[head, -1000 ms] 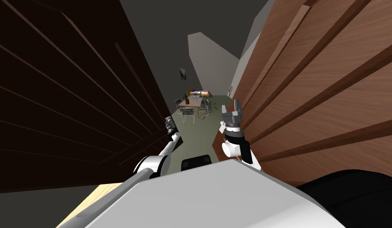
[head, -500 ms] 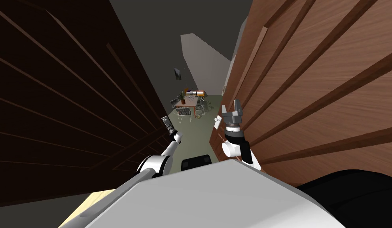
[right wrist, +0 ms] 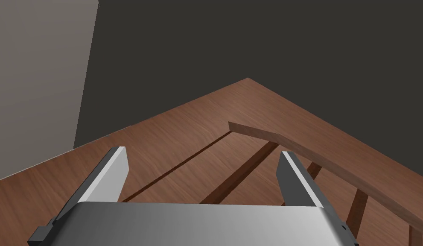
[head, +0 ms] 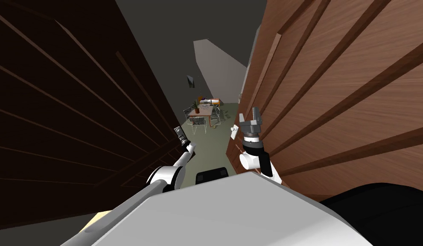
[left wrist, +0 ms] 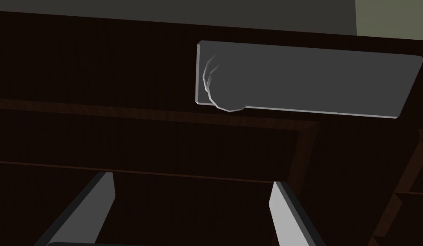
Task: Push the door open
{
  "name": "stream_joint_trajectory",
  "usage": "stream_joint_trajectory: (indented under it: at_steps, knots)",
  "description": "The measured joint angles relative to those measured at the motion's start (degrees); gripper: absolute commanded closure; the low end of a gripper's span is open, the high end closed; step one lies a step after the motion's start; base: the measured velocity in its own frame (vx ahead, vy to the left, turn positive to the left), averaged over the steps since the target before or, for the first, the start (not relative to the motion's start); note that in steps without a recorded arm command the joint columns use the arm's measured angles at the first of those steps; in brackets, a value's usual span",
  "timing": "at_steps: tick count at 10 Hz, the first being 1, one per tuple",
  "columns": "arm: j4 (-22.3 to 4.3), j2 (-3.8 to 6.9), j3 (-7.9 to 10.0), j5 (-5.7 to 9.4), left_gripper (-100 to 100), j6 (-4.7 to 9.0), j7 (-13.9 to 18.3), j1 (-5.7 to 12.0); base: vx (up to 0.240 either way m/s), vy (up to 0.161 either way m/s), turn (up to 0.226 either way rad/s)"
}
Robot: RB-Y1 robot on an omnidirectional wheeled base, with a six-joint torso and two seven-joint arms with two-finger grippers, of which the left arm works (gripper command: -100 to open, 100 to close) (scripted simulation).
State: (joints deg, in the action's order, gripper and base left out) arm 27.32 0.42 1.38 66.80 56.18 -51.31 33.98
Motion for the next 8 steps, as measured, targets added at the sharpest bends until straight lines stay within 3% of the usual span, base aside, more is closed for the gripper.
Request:
stream_joint_trajectory:
  at_steps: [1,3,5,6,7,8]
  knots:
    - [0.68,0.68,0.09,-0.19,-100,-0.34,-0.03,-0.55,0.213,0.114,-0.002]
    - [-0.45,1.74,0.2,-0.71,-100,-0.52,1.31,-0.26,0.197,0.079,0.006]
    - [-1.16,1.63,0.45,-1.14,-100,-1.05,2.17,0.0,0.242,0.108,-0.005]
    - [0.35,0.81,0.68,-1.27,-100,-1.59,1.9,-0.91,0.096,0.042,-0.004]
    - [0.6,0.72,0.71,-1.28,100,-1.75,1.74,-1.01,-0.013,-0.006,0.005]
    - [0.48,0.77,0.67,-1.3,100,-1.62,1.82,-0.88,-0.039,-0.02,-0.006]
